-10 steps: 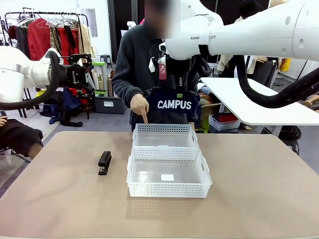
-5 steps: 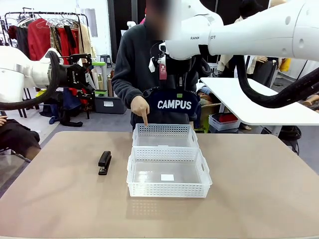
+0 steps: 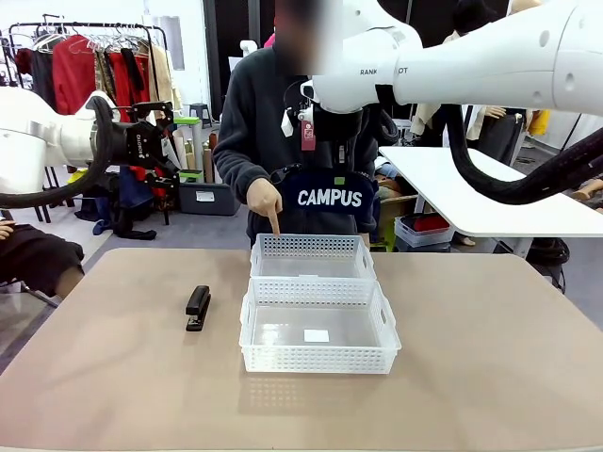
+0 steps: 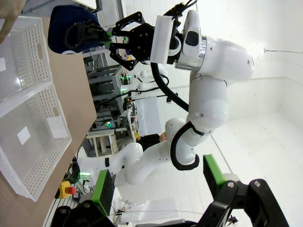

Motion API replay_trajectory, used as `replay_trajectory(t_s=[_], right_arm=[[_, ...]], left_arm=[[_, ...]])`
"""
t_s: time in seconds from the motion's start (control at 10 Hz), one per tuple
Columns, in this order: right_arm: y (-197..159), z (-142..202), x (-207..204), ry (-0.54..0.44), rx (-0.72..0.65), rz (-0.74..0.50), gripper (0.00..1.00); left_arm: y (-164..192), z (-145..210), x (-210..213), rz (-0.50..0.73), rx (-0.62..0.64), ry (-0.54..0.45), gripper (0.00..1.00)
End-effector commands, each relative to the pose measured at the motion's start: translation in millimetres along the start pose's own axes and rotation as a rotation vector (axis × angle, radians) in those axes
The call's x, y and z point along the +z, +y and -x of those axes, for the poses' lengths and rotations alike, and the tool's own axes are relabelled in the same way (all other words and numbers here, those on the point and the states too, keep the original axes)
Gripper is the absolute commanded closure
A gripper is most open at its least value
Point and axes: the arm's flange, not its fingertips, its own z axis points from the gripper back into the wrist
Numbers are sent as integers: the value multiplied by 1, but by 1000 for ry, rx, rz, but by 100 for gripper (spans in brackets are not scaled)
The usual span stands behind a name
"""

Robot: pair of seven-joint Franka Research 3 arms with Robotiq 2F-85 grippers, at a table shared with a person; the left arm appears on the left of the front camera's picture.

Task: Distribute items into two baskets.
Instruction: Place the picked Pencil pouch into the Organizing basket as instructed by the person.

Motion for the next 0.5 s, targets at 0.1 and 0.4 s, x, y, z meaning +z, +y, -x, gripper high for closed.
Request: replay_trajectory(t_s=[0.1, 0.4], right_arm=[[1, -9, -15, 10, -3, -13, 100], [1, -24, -50, 31, 41, -50, 100]], left_arm=[[-1, 1, 1, 2, -1, -3, 0], [-1, 1, 1, 2, -1, -3, 0]])
